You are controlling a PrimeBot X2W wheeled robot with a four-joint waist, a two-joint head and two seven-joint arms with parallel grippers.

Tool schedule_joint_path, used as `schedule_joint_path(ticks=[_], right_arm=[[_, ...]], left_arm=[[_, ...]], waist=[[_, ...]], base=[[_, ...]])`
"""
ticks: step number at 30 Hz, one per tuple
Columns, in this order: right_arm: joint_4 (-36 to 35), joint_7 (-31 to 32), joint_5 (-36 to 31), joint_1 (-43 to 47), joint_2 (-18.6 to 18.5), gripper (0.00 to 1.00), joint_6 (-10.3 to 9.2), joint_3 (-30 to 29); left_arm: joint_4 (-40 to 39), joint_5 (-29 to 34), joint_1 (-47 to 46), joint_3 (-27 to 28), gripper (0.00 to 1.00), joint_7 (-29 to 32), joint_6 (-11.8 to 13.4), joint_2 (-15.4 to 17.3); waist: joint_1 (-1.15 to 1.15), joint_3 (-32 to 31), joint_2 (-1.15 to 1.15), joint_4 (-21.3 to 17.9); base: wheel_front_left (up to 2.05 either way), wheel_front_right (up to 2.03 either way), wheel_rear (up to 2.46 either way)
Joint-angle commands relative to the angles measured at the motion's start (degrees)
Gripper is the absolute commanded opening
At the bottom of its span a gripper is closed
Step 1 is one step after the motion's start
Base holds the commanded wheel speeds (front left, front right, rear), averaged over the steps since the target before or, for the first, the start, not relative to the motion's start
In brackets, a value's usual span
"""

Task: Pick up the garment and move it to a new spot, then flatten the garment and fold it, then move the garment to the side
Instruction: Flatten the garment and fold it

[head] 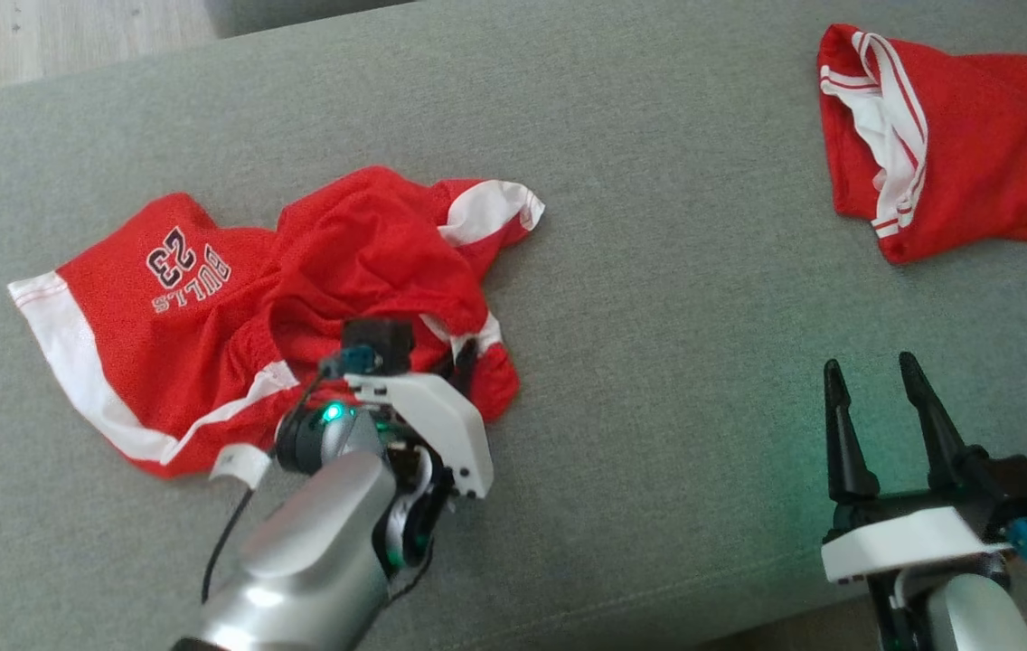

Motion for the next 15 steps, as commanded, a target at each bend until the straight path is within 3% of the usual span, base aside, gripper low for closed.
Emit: schedule_joint_path(ticks=[1, 4, 7, 15], right_arm=[[-1.48, -0.22, 0.3, -1.92, -0.39, 1.0, -0.05, 1.44], [-1.43, -0.22, 0.29, -1.73, -0.39, 1.0, -0.05, 1.27], [-1.55, -0.22, 0.27, -1.51, -0.39, 1.0, -0.05, 0.83], [-1.54, -0.22, 0.64, -1.43, -0.39, 1.0, -0.05, 1.31]], left_arm=[[-1.23, -0.2, -3.15, 1.82, 0.0, -0.68, -0.35, -0.09], [-1.67, -1.47, -5.41, 3.5, 0.0, -1.35, -1.82, 0.21], [-5.56, -2.62, -9.25, 5.29, 0.0, 0.55, -4.11, 3.04], [-22.85, -10.8, -19.9, 11.6, 0.0, 20.54, -11.31, 20.17]], waist=[[0.0, -0.15, 0.0, -0.11], [0.0, -0.72, 0.0, -0.42], [0.0, -1.16, 0.0, -0.52], [0.0, -2.64, 0.0, -2.3]], base=[[0.0, 0.0, 0.0], [0.0, 0.0, 0.0], [0.0, 0.0, 0.0], [0.0, 0.0, 0.0]])
